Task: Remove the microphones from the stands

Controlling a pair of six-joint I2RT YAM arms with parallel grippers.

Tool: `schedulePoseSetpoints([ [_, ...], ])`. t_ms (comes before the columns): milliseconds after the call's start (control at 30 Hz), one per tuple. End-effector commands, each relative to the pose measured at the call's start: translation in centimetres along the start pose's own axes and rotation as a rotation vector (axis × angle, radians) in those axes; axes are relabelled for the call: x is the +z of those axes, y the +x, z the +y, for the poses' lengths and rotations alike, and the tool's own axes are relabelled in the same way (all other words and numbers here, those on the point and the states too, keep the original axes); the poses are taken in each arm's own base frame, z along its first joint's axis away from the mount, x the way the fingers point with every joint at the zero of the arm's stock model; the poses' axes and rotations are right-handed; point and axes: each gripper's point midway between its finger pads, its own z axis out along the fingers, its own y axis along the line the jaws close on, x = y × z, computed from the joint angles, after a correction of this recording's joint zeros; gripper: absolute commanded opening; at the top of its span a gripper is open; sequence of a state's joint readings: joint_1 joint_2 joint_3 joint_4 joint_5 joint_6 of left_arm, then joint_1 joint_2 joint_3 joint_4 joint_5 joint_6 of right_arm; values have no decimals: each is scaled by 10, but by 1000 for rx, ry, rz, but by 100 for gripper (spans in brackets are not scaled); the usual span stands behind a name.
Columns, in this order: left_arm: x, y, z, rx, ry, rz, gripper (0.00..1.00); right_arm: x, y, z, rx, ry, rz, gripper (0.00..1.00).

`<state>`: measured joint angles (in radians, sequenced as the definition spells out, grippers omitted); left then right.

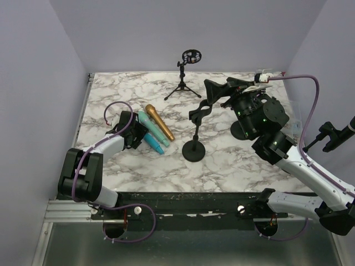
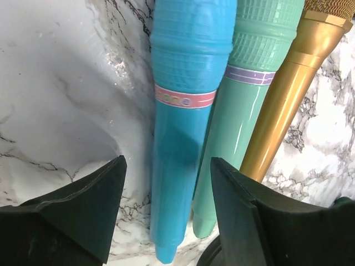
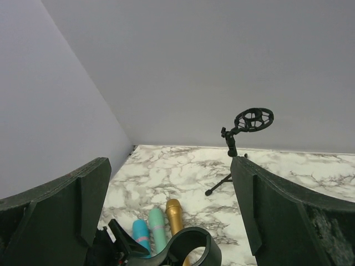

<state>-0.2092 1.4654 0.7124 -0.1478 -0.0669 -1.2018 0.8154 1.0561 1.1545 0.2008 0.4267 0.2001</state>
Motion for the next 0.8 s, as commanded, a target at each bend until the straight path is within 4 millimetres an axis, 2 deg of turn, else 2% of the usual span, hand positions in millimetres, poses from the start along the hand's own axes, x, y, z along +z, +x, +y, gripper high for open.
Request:
schedulePoseSetpoints([
  [0,-1,-5,-12,-14,47,-3,64,2,9,-5,-24,27,11,98],
  [100,-7,-2,-14,-13,71,11,66,3,11,-5,-25,30,15,98],
  [233,-24,-1,-15,9,115,10,74,3,12,-6,-29,34,18,98],
  [367,-53,-8,-24,65,198,-33,87,5,15,-7,-32,42,19,98],
  [433,-75,-8,-40,121,292,-29,92,6,16,-7,-34,41,20,98],
  [467,-89,-8,-50,157,360,-34,94,7,16,-6,-34,40,20,98],
  [533,-123,-1,-83,287,583,-17,97,9,16,-6,-37,38,20,98],
  [633,-199,30,-133,510,1015,122,98,10,16,-4,-35,35,17,98],
  [667,-223,41,-142,560,1125,190,98,10,15,-4,-35,35,15,98],
  [767,-273,60,-158,634,1317,389,94,10,13,-4,-33,35,10,98],
])
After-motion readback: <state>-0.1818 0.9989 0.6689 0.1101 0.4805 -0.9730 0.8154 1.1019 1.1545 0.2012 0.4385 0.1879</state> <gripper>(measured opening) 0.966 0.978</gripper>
